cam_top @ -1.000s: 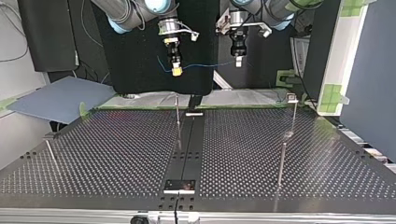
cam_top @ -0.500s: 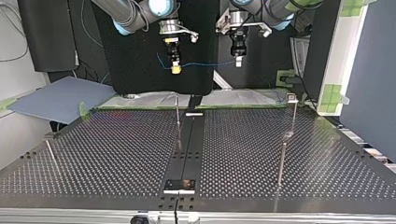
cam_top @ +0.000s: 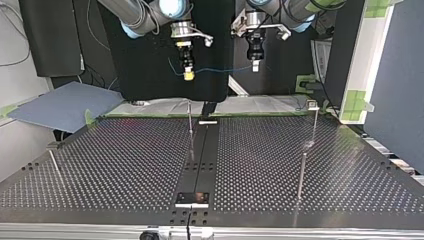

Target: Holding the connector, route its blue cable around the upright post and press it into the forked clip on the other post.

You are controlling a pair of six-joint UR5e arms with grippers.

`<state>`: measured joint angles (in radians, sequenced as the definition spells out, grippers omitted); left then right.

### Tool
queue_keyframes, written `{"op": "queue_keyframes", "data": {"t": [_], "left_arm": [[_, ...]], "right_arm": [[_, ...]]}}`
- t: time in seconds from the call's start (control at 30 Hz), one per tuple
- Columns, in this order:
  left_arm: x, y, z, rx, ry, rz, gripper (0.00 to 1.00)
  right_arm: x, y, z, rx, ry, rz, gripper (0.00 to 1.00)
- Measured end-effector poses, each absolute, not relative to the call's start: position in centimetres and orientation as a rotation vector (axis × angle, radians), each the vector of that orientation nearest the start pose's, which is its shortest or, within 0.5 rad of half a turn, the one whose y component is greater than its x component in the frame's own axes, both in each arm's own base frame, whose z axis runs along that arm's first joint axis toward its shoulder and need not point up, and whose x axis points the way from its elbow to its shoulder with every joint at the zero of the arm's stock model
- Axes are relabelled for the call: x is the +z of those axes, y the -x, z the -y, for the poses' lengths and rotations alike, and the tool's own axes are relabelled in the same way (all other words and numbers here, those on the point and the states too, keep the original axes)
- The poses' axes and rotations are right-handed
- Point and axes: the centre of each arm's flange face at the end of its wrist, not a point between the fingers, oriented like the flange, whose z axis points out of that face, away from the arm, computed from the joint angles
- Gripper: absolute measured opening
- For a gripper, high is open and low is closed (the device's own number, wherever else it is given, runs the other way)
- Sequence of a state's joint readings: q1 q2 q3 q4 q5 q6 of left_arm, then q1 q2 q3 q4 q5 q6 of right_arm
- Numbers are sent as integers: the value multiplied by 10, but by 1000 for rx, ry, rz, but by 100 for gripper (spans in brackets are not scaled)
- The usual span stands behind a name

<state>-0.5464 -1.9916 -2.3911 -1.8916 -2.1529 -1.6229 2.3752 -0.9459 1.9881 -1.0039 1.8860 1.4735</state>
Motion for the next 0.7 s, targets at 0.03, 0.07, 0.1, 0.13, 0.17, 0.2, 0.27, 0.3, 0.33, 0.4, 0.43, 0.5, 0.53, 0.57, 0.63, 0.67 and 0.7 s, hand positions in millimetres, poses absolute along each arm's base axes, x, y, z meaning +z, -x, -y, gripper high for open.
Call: {"op": "queue_keyframes", "data": {"t": [0.03, 0.07, 0.1, 0.13, 0.17, 0.2, 0.27, 0.3, 0.33, 0.4, 0.43, 0.5, 0.53, 0.57, 0.63, 0.67, 0.7], "left_arm": [[80, -288, 267, -17, 72, -1562, 0], [80, -288, 267, -17, 72, -1562, 0], [80, -288, 267, -17, 72, -1562, 0], [80, -288, 267, -17, 72, -1562, 0], [80, -288, 267, -17, 72, -1562, 0], [80, -288, 267, -17, 72, -1562, 0], [80, -288, 267, -17, 72, -1562, 0], [80, -288, 267, -17, 72, -1562, 0], [80, -288, 267, -17, 72, -1562, 0], [80, -288, 267, -17, 72, -1562, 0], [80, -288, 267, -17, 72, -1562, 0], [80, -288, 267, -17, 72, -1562, 0], [80, -288, 267, -17, 72, -1562, 0], [80, -288, 267, -17, 72, -1562, 0], [80, -288, 267, -17, 72, -1562, 0], [80, -288, 267, -17, 72, -1562, 0], [80, -288, 267, -17, 72, -1562, 0]], "right_arm": [[69, -459, 300, 1469, -1609, 860, 0], [75, -460, 301, 1480, -1597, 867, 0], [79, -461, 301, 1488, -1589, 873, 0], [83, -462, 301, 1497, -1584, 878, 0], [88, -463, 301, 1508, -1579, 884, 0], [91, -463, 300, 1517, -1577, 887, 0], [100, -465, 301, 1545, -1566, 894, 0], [104, -465, 301, 1558, -1559, 897, 0], [108, -466, 302, 1570, -1553, 900, 0], [117, -466, 303, 1595, -1536, 907, 0], [120, -466, 303, 1603, -1531, 909, 0], [129, -466, 304, 1616, -1519, 911, 0], [133, -466, 304, 1620, -1513, 912, 0], [138, -465, 304, 1627, -1504, 911, 0], [147, -465, 305, 1638, -1489, 909, 0], [152, -465, 306, 1646, -1477, 908, 0], [156, -464, 307, 1652, -1469, 907, 0]]}}
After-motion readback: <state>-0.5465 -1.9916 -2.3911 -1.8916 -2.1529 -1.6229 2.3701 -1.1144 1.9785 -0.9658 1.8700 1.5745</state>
